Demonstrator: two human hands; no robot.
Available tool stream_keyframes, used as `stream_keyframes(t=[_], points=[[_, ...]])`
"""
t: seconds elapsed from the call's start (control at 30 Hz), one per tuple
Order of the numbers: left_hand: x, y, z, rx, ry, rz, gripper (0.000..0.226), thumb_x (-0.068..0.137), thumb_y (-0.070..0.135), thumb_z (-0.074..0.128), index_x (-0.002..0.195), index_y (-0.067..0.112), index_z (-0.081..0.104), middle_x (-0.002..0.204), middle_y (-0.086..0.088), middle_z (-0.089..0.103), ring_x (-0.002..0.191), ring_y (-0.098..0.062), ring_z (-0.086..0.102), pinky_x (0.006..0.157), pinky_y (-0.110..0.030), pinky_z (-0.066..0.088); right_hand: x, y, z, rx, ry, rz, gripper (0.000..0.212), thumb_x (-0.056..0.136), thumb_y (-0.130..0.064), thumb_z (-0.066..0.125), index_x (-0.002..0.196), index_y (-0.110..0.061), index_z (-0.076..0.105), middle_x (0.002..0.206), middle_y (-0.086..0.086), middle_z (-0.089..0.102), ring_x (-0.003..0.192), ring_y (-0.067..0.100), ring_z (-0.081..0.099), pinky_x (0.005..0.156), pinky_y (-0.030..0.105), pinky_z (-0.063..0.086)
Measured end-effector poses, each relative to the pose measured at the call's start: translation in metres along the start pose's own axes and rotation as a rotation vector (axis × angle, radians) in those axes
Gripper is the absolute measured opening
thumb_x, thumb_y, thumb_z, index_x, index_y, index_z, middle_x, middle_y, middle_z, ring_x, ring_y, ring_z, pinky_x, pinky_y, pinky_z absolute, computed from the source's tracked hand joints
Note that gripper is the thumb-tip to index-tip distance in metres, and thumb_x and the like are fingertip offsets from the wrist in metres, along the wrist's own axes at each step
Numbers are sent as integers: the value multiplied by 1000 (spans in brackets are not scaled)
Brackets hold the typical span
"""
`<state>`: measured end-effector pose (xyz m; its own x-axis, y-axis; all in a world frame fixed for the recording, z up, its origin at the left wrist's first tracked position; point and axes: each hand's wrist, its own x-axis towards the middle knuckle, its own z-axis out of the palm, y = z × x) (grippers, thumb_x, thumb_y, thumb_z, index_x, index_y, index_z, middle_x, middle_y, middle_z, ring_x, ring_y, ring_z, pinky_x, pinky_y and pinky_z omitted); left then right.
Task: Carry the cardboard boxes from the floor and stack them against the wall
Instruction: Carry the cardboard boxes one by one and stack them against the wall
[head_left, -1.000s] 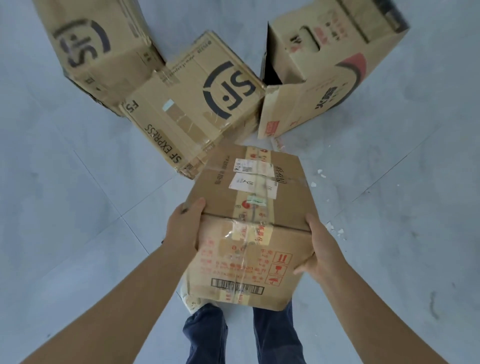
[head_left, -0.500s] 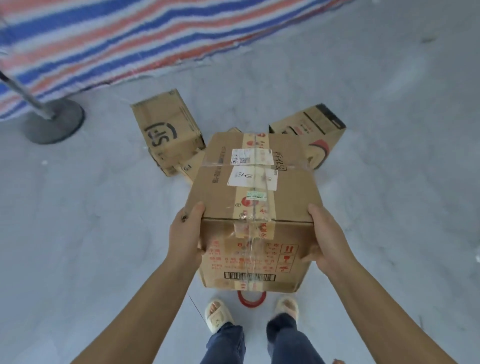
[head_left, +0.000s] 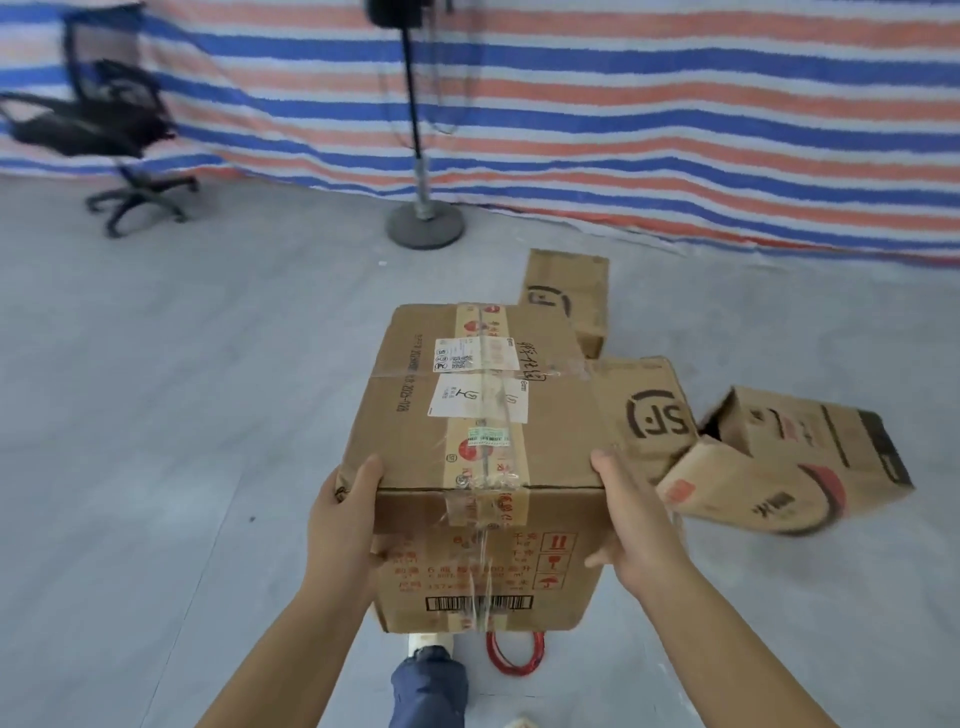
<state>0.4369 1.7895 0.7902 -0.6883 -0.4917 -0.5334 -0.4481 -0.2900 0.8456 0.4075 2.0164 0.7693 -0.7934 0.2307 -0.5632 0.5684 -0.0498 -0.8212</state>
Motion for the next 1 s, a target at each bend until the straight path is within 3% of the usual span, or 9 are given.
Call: stream_keyframes(t=[0.13, 0.2, 0.27, 0.37, 0.53, 0.73, 0.83, 1.0], points=[[-19, -2, -62, -139, 174, 26, 8, 91, 33, 58, 88, 26, 58, 69, 10, 64, 48, -3, 63, 38, -24, 46, -23, 2, 46, -74, -186, 7, 13, 92, -45, 50, 91, -45, 63, 78, -11, 69, 73, 14, 60, 61, 50, 51], [-24, -1, -90, -185, 229, 27, 9, 91, 34, 58, 88, 26, 58, 66, 10, 64, 45, -1, 62, 39, -24, 45, -32, 2, 70, -120, -254, -11, 16, 92, -43, 50, 87, -46, 64, 66, -14, 69, 69, 13, 62, 54, 44, 49], [-25, -1, -116, -227, 273, 25, 8, 92, 35, 58, 89, 27, 58, 73, 9, 65, 54, -4, 64, 45, -25, 45, -41, 4, 94, -164, -325, -36, 17, 93, -44, 48, 89, -47, 64, 70, -11, 69, 67, 13, 63, 51, 35, 42], [-21, 0, -158, -280, 349, 24, 8, 91, 36, 58, 91, 28, 58, 84, 6, 64, 70, -10, 62, 52, -28, 46, -57, 5, 138, -220, -393, -62, 17, 93, -44, 46, 96, -43, 63, 80, -6, 68, 73, 17, 63, 54, 35, 41], [4, 8, -243, -358, 434, 19, 7, 92, 35, 58, 88, 29, 57, 81, 7, 63, 48, -1, 63, 46, -26, 46, -83, 9, 236, -317, -481, -75, 16, 95, -46, 45, 101, -40, 58, 94, -3, 66, 87, 21, 61, 61, 36, 42], [42, 32, -374, -405, 527, 11, 10, 90, 34, 60, 92, 24, 60, 82, 3, 64, 51, -6, 65, 38, -24, 46, -129, 26, 379, -391, -577, -89, 16, 95, -46, 44, 88, -43, 58, 93, -7, 66, 89, 19, 61, 67, 45, 49], [60, 49, -432, -421, 582, 22, 12, 89, 35, 61, 93, 24, 60, 84, 2, 64, 61, -11, 64, 40, -23, 44, -152, 30, 443, -415, -613, -85, 17, 94, -45, 45, 85, -44, 59, 94, -9, 65, 88, 16, 60, 79, 62, 50], [88, 75, -501, -467, 637, 49, 9, 89, 34, 62, 91, 25, 60, 84, 2, 65, 53, -7, 66, 40, -25, 47, -175, 27, 530, -437, -669, -104, 17, 95, -46, 45, 84, -51, 56, 94, -14, 63, 86, 11, 56, 81, 62, 51]])
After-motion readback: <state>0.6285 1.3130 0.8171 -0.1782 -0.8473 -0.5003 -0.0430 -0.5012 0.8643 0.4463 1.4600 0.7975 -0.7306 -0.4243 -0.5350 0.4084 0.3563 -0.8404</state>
